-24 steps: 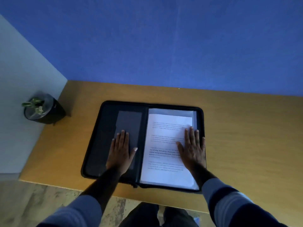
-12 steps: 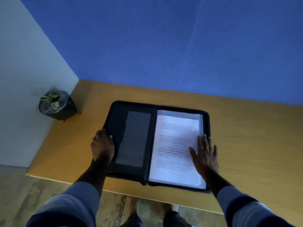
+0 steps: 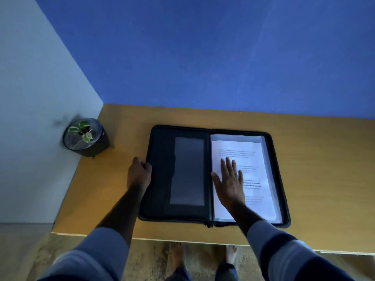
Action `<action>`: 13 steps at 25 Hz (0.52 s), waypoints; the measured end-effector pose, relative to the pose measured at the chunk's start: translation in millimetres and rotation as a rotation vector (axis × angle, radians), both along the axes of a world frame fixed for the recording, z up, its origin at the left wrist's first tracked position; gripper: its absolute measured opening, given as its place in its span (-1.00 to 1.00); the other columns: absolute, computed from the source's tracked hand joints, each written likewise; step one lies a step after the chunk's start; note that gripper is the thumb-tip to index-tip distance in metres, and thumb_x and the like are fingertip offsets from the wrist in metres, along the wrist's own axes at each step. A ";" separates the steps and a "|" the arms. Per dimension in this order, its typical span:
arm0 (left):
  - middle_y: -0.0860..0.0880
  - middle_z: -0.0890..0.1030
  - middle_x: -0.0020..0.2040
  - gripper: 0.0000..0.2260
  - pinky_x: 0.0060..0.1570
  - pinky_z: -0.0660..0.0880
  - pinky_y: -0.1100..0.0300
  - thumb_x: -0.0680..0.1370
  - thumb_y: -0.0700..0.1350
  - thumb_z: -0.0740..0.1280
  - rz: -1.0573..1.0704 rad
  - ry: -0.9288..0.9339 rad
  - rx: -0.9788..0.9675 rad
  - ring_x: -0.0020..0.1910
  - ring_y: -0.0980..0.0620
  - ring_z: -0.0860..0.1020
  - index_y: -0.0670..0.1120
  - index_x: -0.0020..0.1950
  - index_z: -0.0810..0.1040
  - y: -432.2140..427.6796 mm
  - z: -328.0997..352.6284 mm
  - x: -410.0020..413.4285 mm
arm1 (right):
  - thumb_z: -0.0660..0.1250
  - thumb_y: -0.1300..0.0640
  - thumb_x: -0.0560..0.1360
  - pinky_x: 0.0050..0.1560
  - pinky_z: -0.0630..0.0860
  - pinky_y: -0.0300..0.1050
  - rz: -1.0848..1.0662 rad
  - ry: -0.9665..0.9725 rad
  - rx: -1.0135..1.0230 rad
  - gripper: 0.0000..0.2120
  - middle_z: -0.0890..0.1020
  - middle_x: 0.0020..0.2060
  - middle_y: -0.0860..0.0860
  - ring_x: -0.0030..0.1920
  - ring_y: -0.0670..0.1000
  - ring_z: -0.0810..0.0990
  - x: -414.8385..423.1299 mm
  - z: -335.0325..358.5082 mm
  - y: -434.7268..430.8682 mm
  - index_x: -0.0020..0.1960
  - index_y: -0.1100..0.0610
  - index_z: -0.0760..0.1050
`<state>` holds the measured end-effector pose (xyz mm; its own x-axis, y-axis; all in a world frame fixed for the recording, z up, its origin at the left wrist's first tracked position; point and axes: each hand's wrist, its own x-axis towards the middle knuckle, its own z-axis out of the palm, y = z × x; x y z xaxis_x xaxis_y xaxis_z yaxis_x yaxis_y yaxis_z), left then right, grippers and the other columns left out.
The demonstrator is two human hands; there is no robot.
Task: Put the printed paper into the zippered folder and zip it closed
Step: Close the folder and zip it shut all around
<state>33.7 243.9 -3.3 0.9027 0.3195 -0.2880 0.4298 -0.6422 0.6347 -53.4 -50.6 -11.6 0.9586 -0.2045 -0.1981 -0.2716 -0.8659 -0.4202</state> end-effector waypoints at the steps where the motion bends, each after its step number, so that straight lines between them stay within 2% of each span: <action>1: -0.12 0.59 0.01 -0.78 -0.14 0.51 0.04 0.64 -0.03 0.25 0.019 -0.016 -0.096 -0.01 -0.18 0.59 -0.16 0.16 0.46 0.6 5.0 0.9 | -0.15 -0.34 0.63 0.61 -0.24 0.06 0.015 -0.019 0.032 -0.29 -0.11 0.65 -0.06 0.63 -0.05 -0.24 5.8 2.4 13.9 0.66 0.00 -0.09; 4: -0.08 0.55 0.03 -0.68 -0.06 0.39 0.12 0.69 0.04 0.19 0.007 -0.128 -0.239 -0.02 -0.08 0.53 -0.20 0.22 0.49 0.6 29.5 2.5 | -0.10 -0.32 0.64 0.62 -0.21 0.05 0.057 -0.075 0.113 -0.32 -0.07 0.66 -0.06 0.63 -0.07 -0.22 22.7 12.2 51.7 0.66 -0.03 -0.05; 7: -0.07 0.62 0.07 -0.52 0.06 0.49 0.10 0.71 0.14 0.08 -0.047 -0.243 -0.424 0.05 0.01 0.57 -0.21 0.21 0.60 -6.4 67.5 1.3 | -0.14 -0.38 0.60 0.62 -0.21 0.03 0.089 -0.110 0.204 -0.27 -0.06 0.66 -0.06 0.63 -0.07 -0.21 38.4 30.5 80.2 0.66 -0.05 -0.06; 9: -0.03 0.66 0.19 -0.39 0.15 0.52 0.09 0.67 0.28 -0.02 -0.089 -0.236 -0.554 0.17 0.04 0.61 -0.11 0.30 0.62 -14.9 94.5 -2.3 | -0.14 -0.38 0.59 0.61 -0.21 0.05 0.103 -0.129 0.272 -0.25 -0.06 0.66 -0.05 0.63 -0.07 -0.20 46.7 48.0 93.4 0.66 -0.02 -0.07; 11: 0.02 0.69 0.20 -0.28 0.15 0.52 0.13 0.59 0.41 -0.10 -0.198 -0.204 -0.693 0.18 0.09 0.64 -0.02 0.36 0.59 -27.3 113.4 -7.0 | -0.05 -0.30 0.65 0.60 -0.20 0.05 0.092 -0.147 0.340 -0.31 -0.03 0.66 -0.04 0.64 -0.07 -0.16 52.5 68.7 101.9 0.66 0.01 -0.06; 13: 0.08 0.64 0.29 -0.21 0.23 0.46 0.20 0.54 0.46 -0.16 -0.291 -0.156 -0.813 0.24 0.21 0.59 0.02 0.48 0.47 -47.0 124.0 -15.6 | 0.02 -0.21 0.69 0.62 -0.16 0.11 0.035 -0.167 0.460 -0.36 0.00 0.66 -0.04 0.64 -0.07 -0.10 53.5 92.7 104.2 0.66 0.03 -0.04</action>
<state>18.0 196.9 120.8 0.9645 -0.1801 -0.1931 0.1897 -0.0359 0.9812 0.1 53.6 81.1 0.9898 -0.0988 -0.1027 -0.1413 -0.5879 -0.7965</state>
